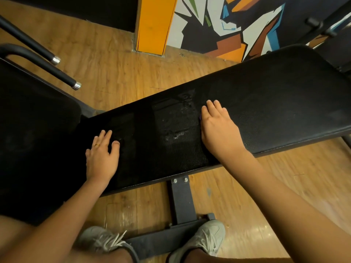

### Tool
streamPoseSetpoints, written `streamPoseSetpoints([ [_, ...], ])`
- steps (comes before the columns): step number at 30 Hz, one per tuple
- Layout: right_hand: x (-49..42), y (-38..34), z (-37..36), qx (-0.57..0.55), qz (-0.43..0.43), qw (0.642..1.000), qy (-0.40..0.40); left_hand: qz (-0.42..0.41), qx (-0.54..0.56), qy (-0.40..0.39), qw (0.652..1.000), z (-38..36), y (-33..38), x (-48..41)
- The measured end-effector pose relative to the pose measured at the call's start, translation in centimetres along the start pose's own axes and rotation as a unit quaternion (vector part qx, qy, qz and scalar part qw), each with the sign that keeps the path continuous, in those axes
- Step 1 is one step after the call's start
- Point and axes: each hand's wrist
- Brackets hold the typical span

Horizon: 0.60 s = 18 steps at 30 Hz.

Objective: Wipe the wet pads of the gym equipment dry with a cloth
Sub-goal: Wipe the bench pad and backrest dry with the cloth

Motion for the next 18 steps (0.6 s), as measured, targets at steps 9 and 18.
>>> streamPoseSetpoints([
  [9,3.6,1.1,0.0,-0.014,0.010,1.000,0.005,-0.004,-0.001,0.002,1.000,-0.2,-0.2,-0.1],
  [18,-5.5,0.6,-0.2,-0.020,-0.028,0.999,-0.014,0.003,-0.003,0.004,1.000,-0.1,-0.1,0.0],
])
Point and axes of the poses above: each hand's wrist, its own x-axis away from the middle knuckle, its own z-axis out of the back of the hand, y = z × x, and after that the axes turned 4 degrees about -y, right-handed
